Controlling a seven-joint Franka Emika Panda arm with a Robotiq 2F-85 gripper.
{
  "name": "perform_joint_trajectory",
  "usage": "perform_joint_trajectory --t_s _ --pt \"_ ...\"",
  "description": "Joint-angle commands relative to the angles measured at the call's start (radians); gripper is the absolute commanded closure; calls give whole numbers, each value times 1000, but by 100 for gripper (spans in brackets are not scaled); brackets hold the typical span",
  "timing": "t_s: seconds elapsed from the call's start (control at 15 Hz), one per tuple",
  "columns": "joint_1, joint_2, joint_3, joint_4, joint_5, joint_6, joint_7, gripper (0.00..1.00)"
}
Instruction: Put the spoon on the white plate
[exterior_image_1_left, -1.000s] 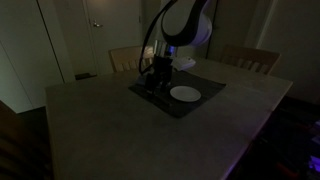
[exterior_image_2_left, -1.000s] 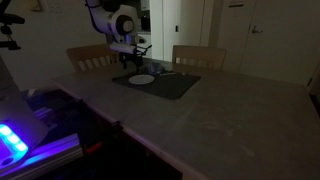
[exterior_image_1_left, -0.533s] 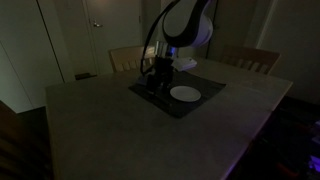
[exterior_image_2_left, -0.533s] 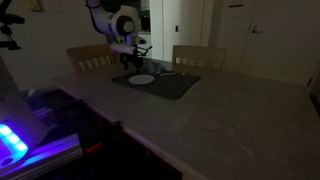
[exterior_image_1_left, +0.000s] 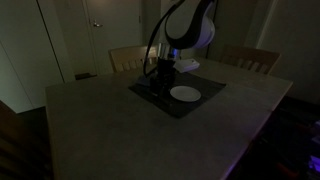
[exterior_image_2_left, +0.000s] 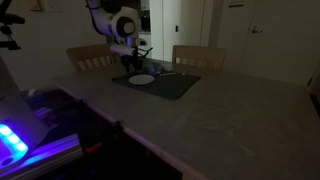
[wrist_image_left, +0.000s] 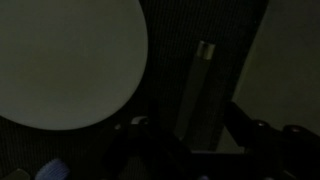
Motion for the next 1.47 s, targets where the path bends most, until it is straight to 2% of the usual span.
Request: perform_joint_trajectory --t_s 0.0,0.13,0.33,0.6,0.67,0.73,0.87,1.4 --pt "-12 10 2 -16 5 25 12 33" --pt "-13 11 3 -19 6 25 14 38" --pt "-15 11 3 -20 6 26 16 66" --pt "-21 7 -2 -21 5 28 17 94" --pt "-22 7 -2 -21 5 28 17 98" --pt "-22 7 -4 -21 4 28 17 100" --pt "-21 4 -4 -22 3 28 18 96" --pt "-24 -34 9 -22 2 11 2 96"
